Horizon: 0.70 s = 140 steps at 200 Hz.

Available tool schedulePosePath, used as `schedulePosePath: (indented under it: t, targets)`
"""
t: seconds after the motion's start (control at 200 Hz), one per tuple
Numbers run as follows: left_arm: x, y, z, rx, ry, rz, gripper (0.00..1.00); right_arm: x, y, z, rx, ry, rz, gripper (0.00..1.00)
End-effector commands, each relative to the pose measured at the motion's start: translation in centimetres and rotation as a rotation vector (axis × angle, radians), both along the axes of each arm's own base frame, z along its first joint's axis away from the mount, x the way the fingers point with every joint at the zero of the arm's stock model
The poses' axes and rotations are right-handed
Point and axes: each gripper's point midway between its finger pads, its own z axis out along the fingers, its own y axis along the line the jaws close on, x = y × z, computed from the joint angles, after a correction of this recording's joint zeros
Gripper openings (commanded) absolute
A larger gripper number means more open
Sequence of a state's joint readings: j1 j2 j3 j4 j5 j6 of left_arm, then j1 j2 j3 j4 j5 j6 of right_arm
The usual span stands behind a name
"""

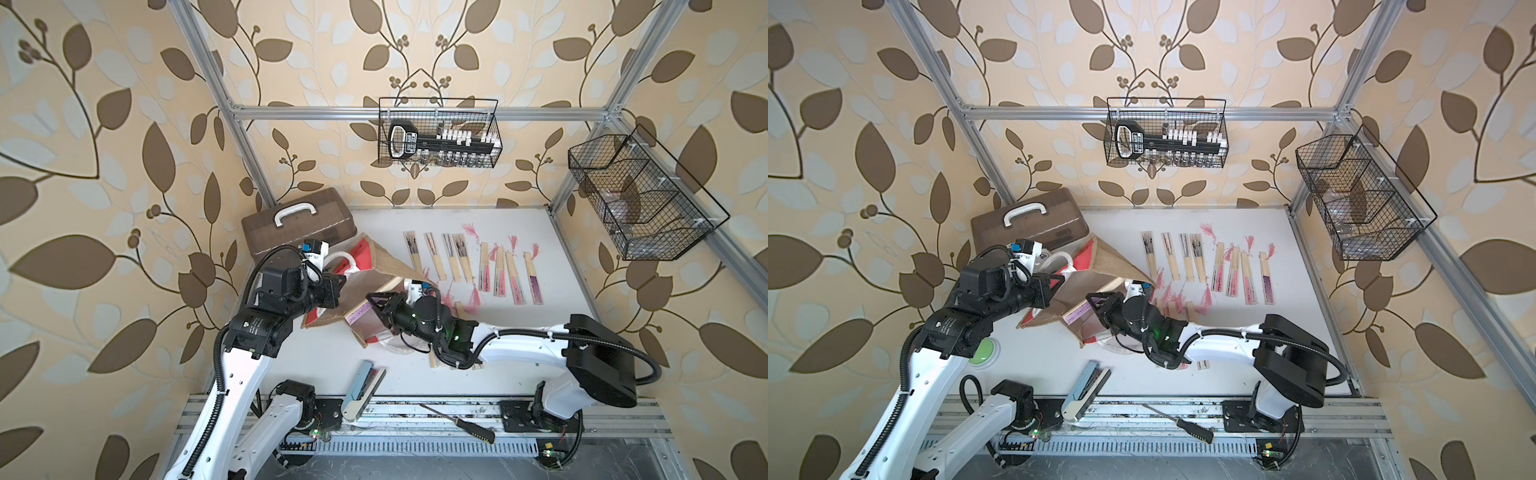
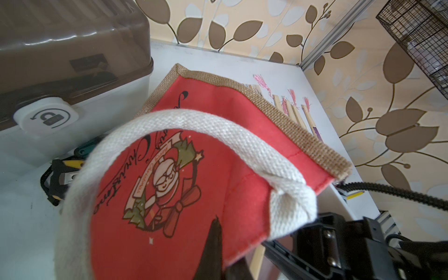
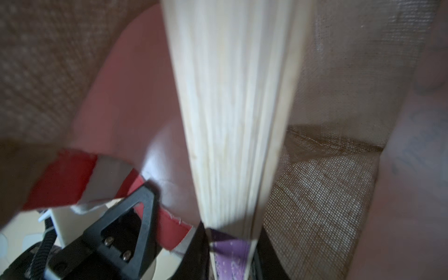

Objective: Take out the folding fans from the tote bags
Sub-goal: Place the canvas bag at the center of the board.

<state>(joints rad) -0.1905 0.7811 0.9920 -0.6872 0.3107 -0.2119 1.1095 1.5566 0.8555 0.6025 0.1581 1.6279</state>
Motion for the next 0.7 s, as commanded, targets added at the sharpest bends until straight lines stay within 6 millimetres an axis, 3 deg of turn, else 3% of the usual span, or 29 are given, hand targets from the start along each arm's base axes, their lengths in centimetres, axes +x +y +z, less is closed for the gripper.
schedulePosePath:
  t: [0.0, 0.235, 0.51, 0.695]
  targets:
    - [0.6, 0.8, 0.3, 0.018, -0.005, 0.054, 0.0, -1.4, -0.7, 1.3, -0.028, -0.038, 0.073, 0.23]
    - [1.2, 0.6, 0.1, 0.015, -0.005, 0.052, 0.0, -2.8, -2.4, 3.4, -0.056, -0.092, 0.108, 0.23]
    - [1.2, -0.1, 0.1, -0.017, -0.007, 0.024, 0.0, -2.5, -3.7, 4.5, -0.042, -0.11, 0.09, 0.23]
    - [3.0, 0.0, -1.0, -0.007, 0.028, 0.049, 0.0, -3.0, -4.1, 7.7, -0.087, -0.23, 0.137, 0.23]
